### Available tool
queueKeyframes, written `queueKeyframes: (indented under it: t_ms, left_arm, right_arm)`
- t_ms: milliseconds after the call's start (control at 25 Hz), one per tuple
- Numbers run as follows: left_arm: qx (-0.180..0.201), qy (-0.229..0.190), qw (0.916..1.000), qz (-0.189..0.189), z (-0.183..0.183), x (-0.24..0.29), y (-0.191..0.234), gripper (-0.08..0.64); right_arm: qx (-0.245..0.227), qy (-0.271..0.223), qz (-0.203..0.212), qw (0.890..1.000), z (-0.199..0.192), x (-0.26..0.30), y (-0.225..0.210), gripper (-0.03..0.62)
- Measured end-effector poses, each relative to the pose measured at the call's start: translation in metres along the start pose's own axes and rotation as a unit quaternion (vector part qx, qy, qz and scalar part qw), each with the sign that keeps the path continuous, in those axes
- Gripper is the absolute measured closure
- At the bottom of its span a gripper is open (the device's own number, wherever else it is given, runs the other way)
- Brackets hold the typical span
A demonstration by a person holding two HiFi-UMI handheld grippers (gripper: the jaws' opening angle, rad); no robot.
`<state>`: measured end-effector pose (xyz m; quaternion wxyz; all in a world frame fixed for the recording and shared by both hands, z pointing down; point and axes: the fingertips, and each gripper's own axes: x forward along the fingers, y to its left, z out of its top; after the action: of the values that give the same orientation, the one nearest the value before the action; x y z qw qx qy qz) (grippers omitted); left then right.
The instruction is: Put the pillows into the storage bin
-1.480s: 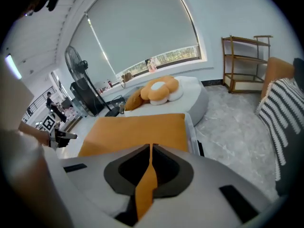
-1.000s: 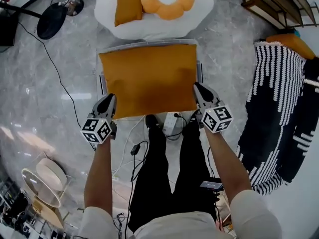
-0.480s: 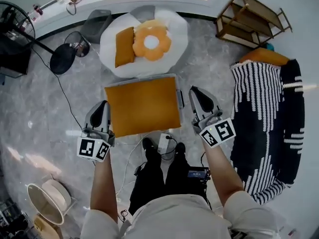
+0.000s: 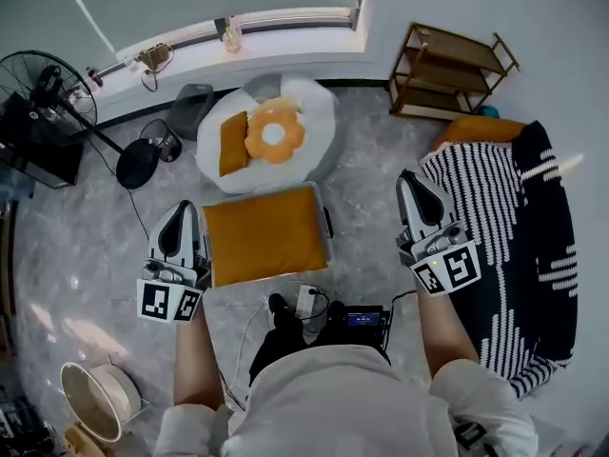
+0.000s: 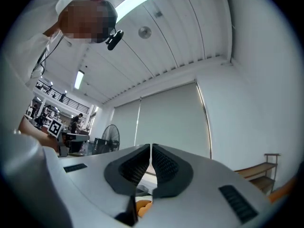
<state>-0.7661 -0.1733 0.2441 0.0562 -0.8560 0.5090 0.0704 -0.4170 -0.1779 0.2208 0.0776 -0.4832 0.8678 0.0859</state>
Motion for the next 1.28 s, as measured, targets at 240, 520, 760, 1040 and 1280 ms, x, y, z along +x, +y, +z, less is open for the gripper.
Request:
queueKeyframes:
  t_ms: [240, 520, 760, 1040, 1280]
  left_arm:
    - [0.036, -0.016, 0.999, 0.022, 0.044, -0.019, -0.066, 0.552]
    - [0.037, 0.004, 0.9977, 0.057, 0.035, -0.063, -0.112, 0.551]
    - [0.037, 0.045, 0.9976, 0.035, 0.005, -0.088, -0.152, 0.551]
    - [0.025, 0.056, 0.998, 0.015, -0.008, -0.13, -0.182, 0.551]
    - [-0.006, 0.067, 0.9977, 0.002, -0.024, -0.176, -0.207, 0.551]
  right_arm:
    - [-0.026, -0.023, -0.011, 0.999, 0.053, -0.066, -0.039, 0.555]
    - [-0.013, -0.005, -0.04, 0.999, 0.046, -0.141, -0.051, 0.555]
    - [0.018, 0.02, -0.042, 0.999, 0.019, -0.177, -0.018, 0.555]
    - [0.033, 0.033, -0.045, 0.998, 0.008, -0.209, 0.04, 0.557]
    - [0.053, 0.066, -0.048, 0.995, -0.016, -0.241, 0.095, 0.563]
